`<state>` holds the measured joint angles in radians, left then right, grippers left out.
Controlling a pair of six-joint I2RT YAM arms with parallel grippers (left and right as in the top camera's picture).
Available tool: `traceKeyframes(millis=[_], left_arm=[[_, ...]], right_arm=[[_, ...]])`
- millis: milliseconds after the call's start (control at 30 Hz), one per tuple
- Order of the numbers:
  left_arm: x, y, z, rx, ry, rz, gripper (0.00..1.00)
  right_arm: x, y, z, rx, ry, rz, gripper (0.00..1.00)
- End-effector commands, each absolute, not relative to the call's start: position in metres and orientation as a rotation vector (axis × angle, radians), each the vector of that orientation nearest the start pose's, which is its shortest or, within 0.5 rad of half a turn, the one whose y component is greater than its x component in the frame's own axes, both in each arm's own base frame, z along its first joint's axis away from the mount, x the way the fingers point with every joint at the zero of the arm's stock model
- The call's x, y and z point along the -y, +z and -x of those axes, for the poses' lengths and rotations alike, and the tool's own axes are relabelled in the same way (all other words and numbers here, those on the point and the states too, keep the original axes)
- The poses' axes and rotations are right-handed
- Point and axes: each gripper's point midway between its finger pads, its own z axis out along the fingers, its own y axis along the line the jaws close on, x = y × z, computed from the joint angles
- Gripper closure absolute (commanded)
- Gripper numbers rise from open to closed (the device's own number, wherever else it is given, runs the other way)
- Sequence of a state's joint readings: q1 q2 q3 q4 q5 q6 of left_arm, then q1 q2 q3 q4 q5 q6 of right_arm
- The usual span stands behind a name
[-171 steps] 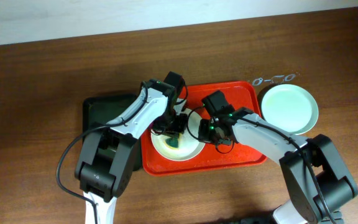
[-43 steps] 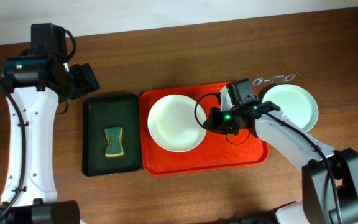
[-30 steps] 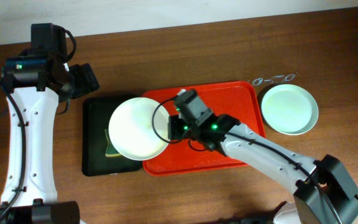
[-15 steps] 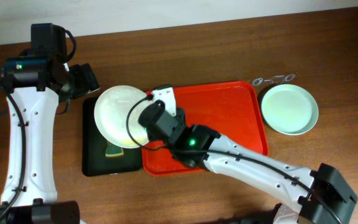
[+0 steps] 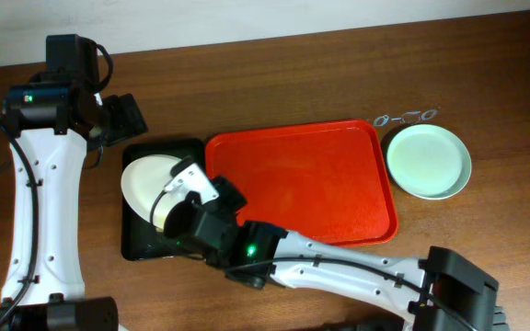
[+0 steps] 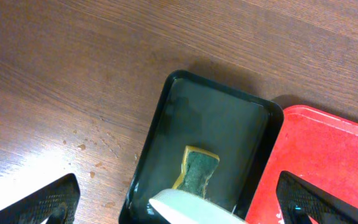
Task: Clean dirty plates on tray and stack at the side
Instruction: 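Tip the white plate over the black tray with the right gripper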
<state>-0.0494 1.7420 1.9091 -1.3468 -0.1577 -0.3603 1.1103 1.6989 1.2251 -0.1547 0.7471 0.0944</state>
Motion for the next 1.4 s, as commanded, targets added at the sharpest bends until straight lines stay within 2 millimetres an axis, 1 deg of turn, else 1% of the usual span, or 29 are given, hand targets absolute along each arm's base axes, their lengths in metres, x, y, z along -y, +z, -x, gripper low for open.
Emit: traceKeyframes(millis=[0,67,167,267,367,400,467,867,1000,1067,1233,1333,1367], left_arm=[[-0.008,0.254,-0.39,-2.667,0.099,0.477,0.01],[-0.008,0.254,-0.39,-2.667,0.099,0.477,0.01],[-0.008,0.254,-0.39,-2.667,0.099,0.477,0.01],[-0.008,0.254,-0.39,-2.667,0.099,0.477,0.01],[-0.008,0.254,-0.39,-2.667,0.099,0.477,0.01],[-0.008,0.254,-0.39,-2.667,0.099,0.477,0.01],[-0.008,0.254,-0.39,-2.667,0.099,0.477,0.01],[-0.008,0.254,-0.39,-2.667,0.099,0.477,0.01],[-0.008,0.254,-0.39,-2.667,0.099,0.477,0.01],[-0.008,0.254,-0.39,-2.667,0.099,0.477,0.01],[-0.008,0.254,-0.39,-2.667,0.099,0.477,0.01],[-0.008,0.254,-0.39,-2.667,0.099,0.477,0.01],[-0.008,0.254,-0.39,-2.667,0.098,0.477,0.01]], right_arm=[[-0.368,0.234,-0.31,-1.742,-0.26,0.736,0.96],[-0.38,0.249,-0.306,-1.642,-0.302,0.823,0.96],[-0.389,0.265,-0.304,-1.542,-0.359,0.896,0.96],[-0.393,0.278,-0.305,-1.474,-0.4,0.925,0.96],[-0.395,0.289,-0.306,-1.452,-0.376,0.886,0.96],[-0.396,0.292,-0.307,-1.433,-0.391,0.895,0.96],[-0.396,0.295,-0.307,-1.411,-0.418,0.917,0.96],[-0.396,0.294,-0.307,-1.407,-0.43,0.928,0.96],[-0.394,0.287,-0.306,-1.423,-0.448,0.956,0.96],[-0.392,0.279,-0.306,-1.471,-0.405,0.923,0.96],[-0.388,0.264,-0.305,-1.609,-0.243,0.756,0.96],[-0.383,0.253,-0.304,-1.682,-0.183,0.685,0.96],[-0.379,0.246,-0.305,-1.732,-0.138,0.616,0.96]])
